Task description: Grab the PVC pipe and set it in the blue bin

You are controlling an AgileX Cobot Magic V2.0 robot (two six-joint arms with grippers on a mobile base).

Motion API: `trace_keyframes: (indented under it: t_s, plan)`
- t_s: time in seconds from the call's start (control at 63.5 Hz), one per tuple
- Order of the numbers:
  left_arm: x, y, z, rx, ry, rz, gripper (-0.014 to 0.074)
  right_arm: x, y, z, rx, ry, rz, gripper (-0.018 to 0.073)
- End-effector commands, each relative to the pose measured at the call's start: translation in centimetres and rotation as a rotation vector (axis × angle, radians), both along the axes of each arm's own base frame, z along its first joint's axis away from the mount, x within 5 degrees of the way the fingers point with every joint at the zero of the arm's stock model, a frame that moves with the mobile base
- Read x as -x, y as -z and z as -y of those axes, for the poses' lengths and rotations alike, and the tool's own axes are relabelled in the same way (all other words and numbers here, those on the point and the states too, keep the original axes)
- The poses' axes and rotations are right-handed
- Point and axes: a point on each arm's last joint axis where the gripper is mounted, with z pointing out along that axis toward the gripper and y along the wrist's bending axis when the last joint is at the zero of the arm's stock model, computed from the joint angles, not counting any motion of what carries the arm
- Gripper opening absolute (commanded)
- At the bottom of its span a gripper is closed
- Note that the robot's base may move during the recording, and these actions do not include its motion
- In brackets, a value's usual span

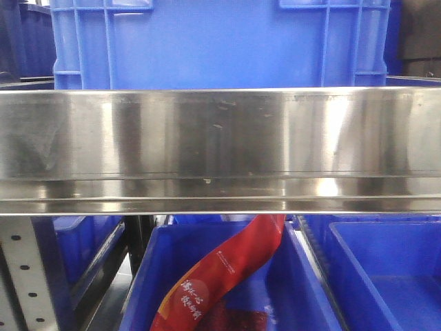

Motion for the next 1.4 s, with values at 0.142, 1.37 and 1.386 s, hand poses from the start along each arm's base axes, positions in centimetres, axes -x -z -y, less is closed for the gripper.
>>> trace_keyframes:
  t_s: [0.142, 1.37, 1.386]
  plan:
    - [-4.2, 0.0, 3.5, 0.015, 0.058, -0.085, -0.0111, -2.7, -1.0, -3.4, 0.021, -0.121, -0.017, -0.0155]
    - [-15.7, 1.0, 7.1, 0.196, -0.01, -0.322, -0.0111, -13.7, 2.1, -12.8, 0.109, -0.224, -0.193, -0.0153]
    - [-15.8, 1.1, 7.1, 0.195, -0.01, -0.324, -0.0111, -13.7, 2.1, -12.8, 0.109, -0.224, -0.193, -0.015]
